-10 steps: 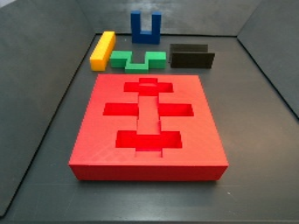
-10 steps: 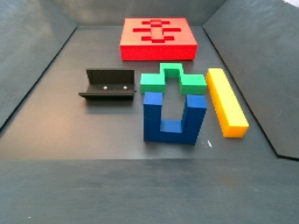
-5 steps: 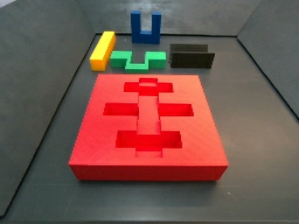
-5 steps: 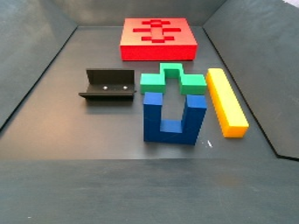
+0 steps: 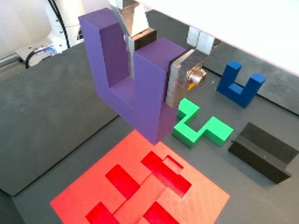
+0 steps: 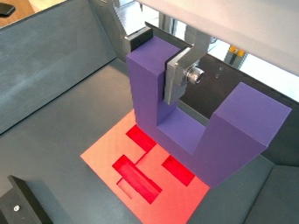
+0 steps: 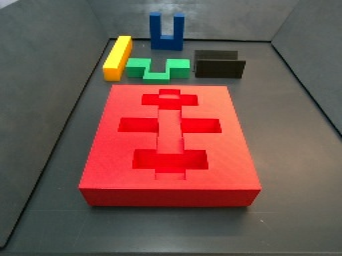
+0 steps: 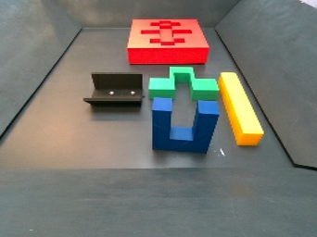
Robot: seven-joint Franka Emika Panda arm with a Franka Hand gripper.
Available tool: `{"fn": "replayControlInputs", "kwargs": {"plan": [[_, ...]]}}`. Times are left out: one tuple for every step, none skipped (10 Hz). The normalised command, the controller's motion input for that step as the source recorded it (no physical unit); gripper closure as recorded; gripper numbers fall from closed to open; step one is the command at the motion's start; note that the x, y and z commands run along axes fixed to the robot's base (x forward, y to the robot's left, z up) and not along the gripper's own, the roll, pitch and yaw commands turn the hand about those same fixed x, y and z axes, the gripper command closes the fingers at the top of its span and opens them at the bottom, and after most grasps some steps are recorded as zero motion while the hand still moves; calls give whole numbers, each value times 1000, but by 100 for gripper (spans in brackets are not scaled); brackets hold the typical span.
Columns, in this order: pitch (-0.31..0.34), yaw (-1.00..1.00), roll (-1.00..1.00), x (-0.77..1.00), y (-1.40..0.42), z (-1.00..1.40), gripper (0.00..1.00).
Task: Pick up the purple object. Move up. Move to above the board. Insert the purple object.
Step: Insert the purple object.
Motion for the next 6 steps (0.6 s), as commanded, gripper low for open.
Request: {"fn": "replayControlInputs", "kwargs": {"plan": [[0,-109,-27,363,-46,-134,100],[19,0,97,531,-451,-274,100],[84,0,197,609,-651,-303,100],[93,0,216,549,-717,-349,100],[79,0,207,443,-743,-437,100],[51,17,193,374,-751,-426,100]]}}
